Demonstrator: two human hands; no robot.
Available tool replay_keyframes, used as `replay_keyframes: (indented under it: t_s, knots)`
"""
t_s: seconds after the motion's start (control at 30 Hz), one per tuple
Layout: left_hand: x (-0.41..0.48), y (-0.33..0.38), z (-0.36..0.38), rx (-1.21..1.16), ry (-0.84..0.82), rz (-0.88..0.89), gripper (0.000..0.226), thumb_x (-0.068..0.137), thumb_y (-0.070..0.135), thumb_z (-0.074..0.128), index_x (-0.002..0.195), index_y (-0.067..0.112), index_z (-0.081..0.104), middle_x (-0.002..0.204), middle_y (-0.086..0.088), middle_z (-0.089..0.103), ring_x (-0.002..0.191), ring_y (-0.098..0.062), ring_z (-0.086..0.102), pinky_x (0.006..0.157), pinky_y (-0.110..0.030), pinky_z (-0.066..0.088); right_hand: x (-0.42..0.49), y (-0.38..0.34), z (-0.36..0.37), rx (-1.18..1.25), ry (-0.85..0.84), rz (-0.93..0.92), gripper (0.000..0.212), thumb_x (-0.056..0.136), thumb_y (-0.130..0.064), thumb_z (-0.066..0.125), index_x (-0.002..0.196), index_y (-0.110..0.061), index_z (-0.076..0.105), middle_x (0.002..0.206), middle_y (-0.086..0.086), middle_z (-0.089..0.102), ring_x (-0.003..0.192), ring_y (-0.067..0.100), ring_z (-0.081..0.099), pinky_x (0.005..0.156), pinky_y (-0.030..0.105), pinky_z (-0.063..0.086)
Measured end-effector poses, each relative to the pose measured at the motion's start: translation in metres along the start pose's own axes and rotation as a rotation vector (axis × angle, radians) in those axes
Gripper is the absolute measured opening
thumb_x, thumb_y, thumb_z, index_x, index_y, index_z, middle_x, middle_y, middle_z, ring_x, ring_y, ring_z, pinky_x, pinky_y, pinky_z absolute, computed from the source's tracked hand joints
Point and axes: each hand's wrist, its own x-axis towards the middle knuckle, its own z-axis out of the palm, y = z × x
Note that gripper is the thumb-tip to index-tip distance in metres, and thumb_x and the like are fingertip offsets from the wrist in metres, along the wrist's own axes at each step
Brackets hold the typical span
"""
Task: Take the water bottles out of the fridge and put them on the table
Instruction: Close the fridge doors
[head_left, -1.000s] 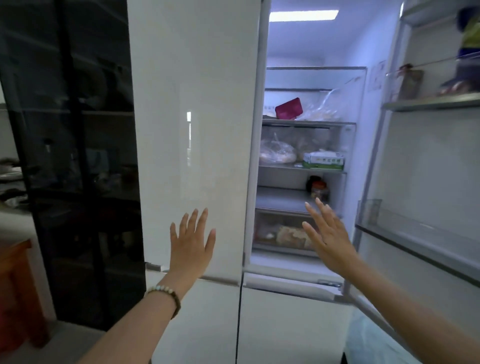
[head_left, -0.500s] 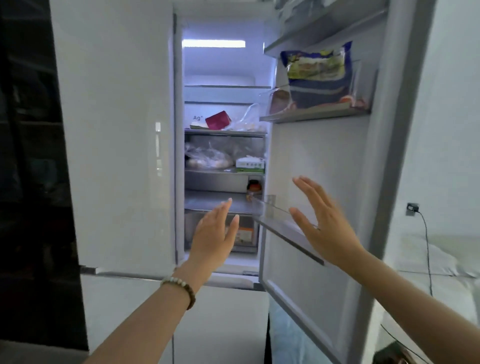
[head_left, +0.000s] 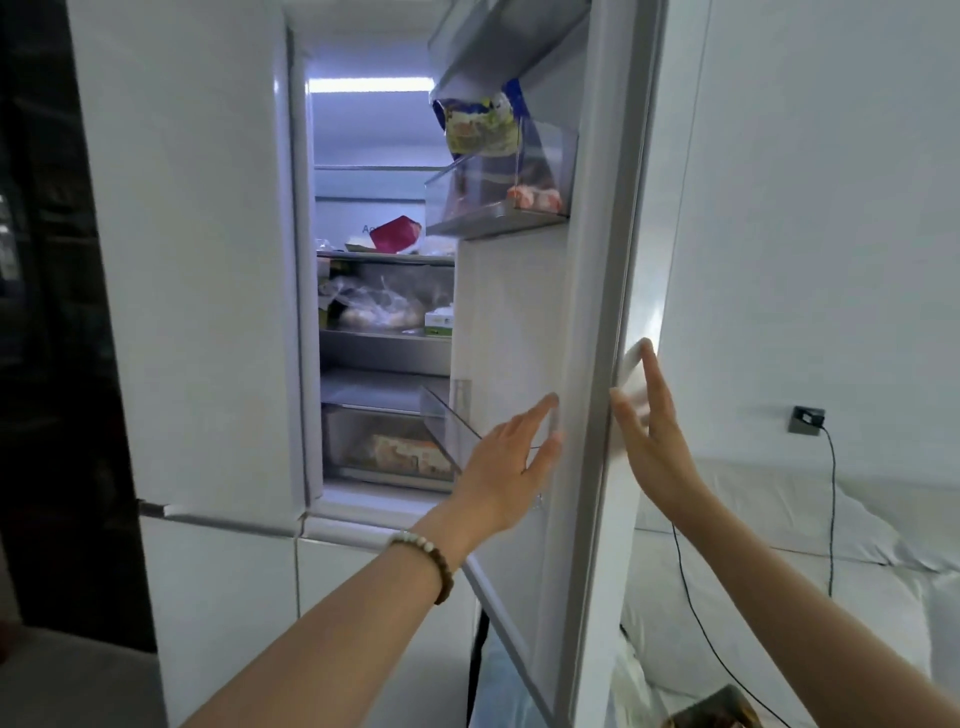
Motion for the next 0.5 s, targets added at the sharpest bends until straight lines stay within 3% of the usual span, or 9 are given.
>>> replay_keyframes:
  t_s: [0.07, 0.13, 0.2, 0.3, 0.4, 0.5]
  knots:
    - [0.002, 0.002, 0.005, 0.006, -0.011, -0.027, 0.055, 0.095, 0.056, 0.021, 0.147, 0.042, 0.01, 0.152, 0.005, 0.033, 0.139, -0.016, 0.033, 0.116, -0.044, 0.021, -0.001, 0.0, 0.002, 0.019, 0.01, 0.011, 0.059, 0.095, -0.04, 0.04, 0.145, -0.047, 0.01, 0.142, -0.026, 0.024, 0.108, -0.02, 0.04, 0.086, 0.001, 0.032]
    - [0.001, 0.002, 0.003, 0.013, 0.01, -0.038, 0.056, 0.094, 0.059, 0.02, 0.146, 0.046, 0.005, 0.153, 0.005, 0.031, 0.138, -0.018, 0.035, 0.115, -0.047, 0.021, -0.004, -0.003, 0.005, 0.029, 0.024, 0.016, 0.056, 0.095, -0.04, 0.04, 0.143, -0.049, 0.013, 0.135, -0.016, 0.035, 0.085, -0.016, 0.047, 0.077, 0.001, 0.036]
    - [-0.001, 0.001, -0.002, -0.009, 0.038, -0.036, 0.057, 0.092, 0.061, 0.021, 0.145, 0.049, 0.003, 0.154, 0.008, 0.027, 0.137, -0.018, 0.036, 0.115, -0.048, 0.024, -0.006, -0.008, 0.01, 0.04, 0.024, -0.004, 0.053, 0.094, -0.042, 0.039, 0.141, -0.051, 0.016, 0.125, -0.007, 0.042, 0.075, -0.012, 0.047, 0.074, 0.0, 0.037]
    - [-0.005, -0.005, -0.012, -0.071, 0.095, -0.013, 0.063, 0.089, 0.064, 0.024, 0.144, 0.049, -0.002, 0.157, 0.015, 0.016, 0.14, -0.014, 0.031, 0.114, -0.045, 0.028, -0.013, -0.017, 0.021, 0.083, -0.012, -0.054, 0.052, 0.091, -0.047, 0.036, 0.14, -0.05, 0.021, 0.119, -0.016, 0.044, 0.086, -0.021, 0.046, 0.077, -0.002, 0.034]
    - [-0.007, -0.018, -0.024, -0.151, 0.198, -0.006, 0.076, 0.079, 0.077, 0.023, 0.144, 0.049, -0.006, 0.158, 0.019, 0.007, 0.144, -0.008, 0.017, 0.116, -0.046, 0.023, -0.02, -0.023, 0.041, 0.163, -0.068, -0.09, 0.052, 0.091, -0.051, 0.038, 0.14, -0.053, 0.021, 0.133, -0.037, 0.032, 0.117, -0.019, 0.038, 0.091, 0.008, 0.032]
    - [-0.009, -0.032, -0.041, -0.227, 0.352, -0.026, 0.088, 0.073, 0.083, 0.028, 0.145, 0.044, -0.003, 0.158, 0.016, 0.009, 0.144, -0.007, 0.015, 0.116, -0.043, 0.023, -0.021, -0.032, 0.067, 0.234, -0.112, -0.095, 0.052, 0.088, -0.06, 0.035, 0.137, -0.059, 0.019, 0.145, -0.027, 0.033, 0.127, -0.005, 0.041, 0.096, 0.016, 0.035]
